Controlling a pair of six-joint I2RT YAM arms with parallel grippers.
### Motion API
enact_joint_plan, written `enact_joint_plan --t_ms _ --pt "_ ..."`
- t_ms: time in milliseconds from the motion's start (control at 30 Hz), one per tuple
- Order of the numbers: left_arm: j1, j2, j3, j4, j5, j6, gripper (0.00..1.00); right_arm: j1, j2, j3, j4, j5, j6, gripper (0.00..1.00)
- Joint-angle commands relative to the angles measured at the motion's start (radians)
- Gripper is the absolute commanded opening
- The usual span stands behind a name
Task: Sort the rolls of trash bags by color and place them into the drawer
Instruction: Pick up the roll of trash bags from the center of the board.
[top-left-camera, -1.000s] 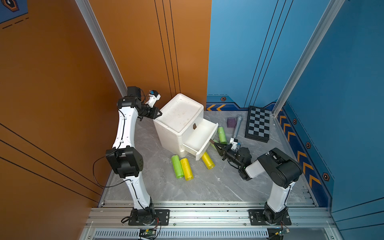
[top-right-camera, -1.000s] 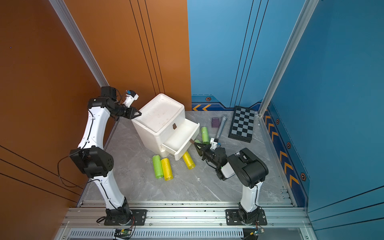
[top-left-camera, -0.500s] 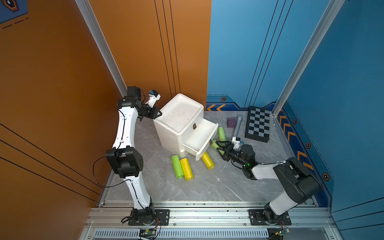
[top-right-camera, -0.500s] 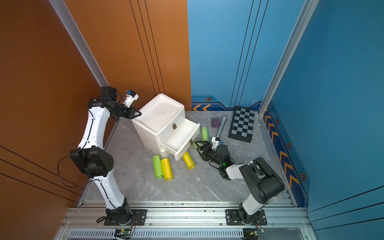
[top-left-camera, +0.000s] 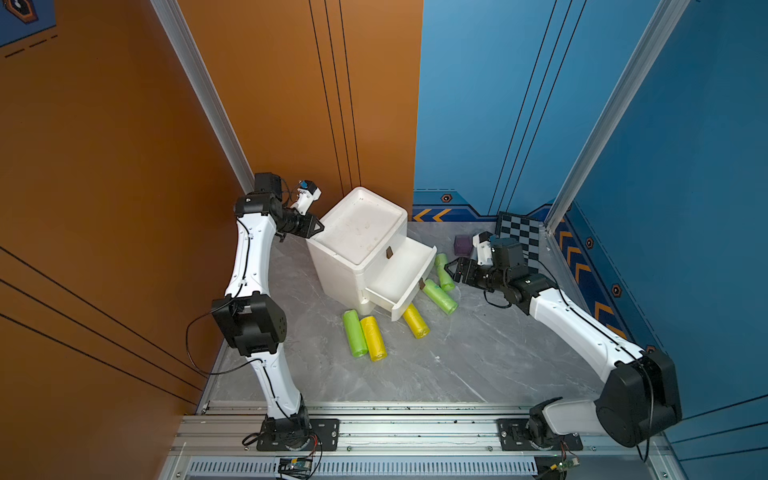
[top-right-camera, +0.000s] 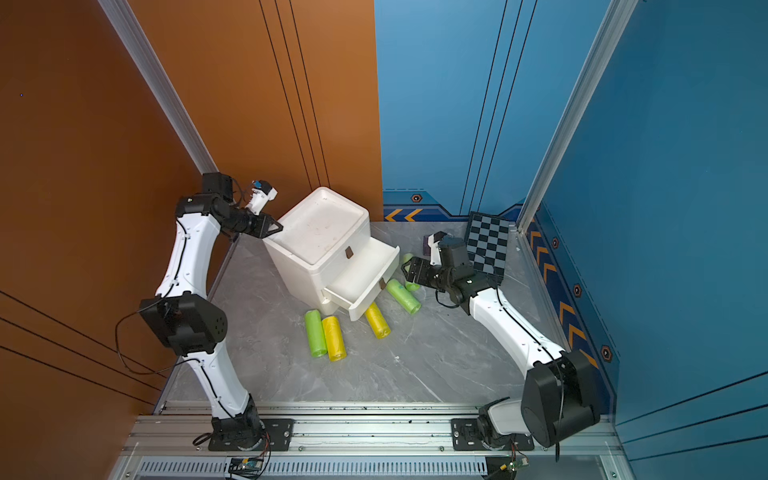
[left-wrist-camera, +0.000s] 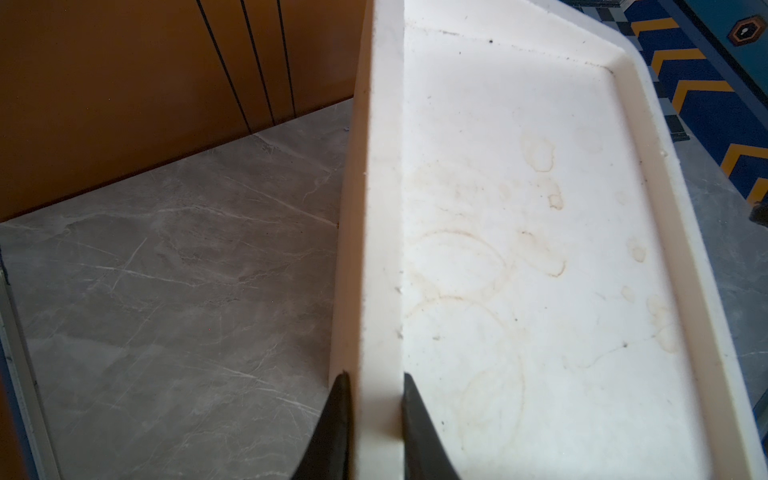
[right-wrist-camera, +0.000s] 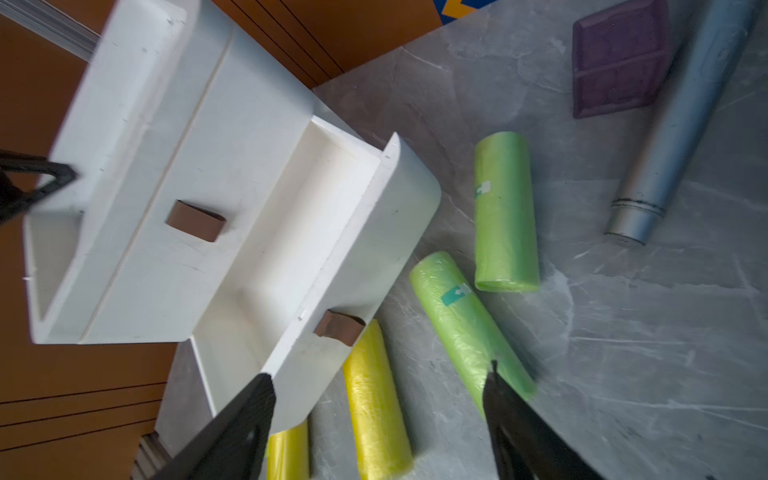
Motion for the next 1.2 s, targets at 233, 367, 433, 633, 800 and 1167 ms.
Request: enact_joint_plan --t_ms 233,367,433,633,800,1167 --pt "0.018 -0.038 0.023 -0.033 0.095 -0.077 0.00 -0.006 0.212 0.120 -0.239 0.073 -0.379 0.79" --pt "0.018 -0.030 0.020 -0.034 0.098 -0.079 0.00 -0.008 0.276 0.177 -0.262 0.024 -0.421 0.79" --pt "0.017 -0.030 0.018 -0.034 0.096 -0.079 0.00 -0.006 0.310 0.201 -0.269 0.000 -0.434 0.79" --pt "0.020 -0.031 0.017 -0.033 0.088 -0.074 0.00 0.016 0.389 0.221 -0.274 0.000 -0.467 0.78" --pt "0.022 -0.031 0.015 -0.033 0.086 -0.074 0.00 0.042 0.421 0.217 -0.250 0.009 -0.447 0.77" --pt "0.023 -0.032 0.012 -0.034 0.075 -0.074 0.00 0.067 0.504 0.252 -0.213 0.020 -0.442 0.76"
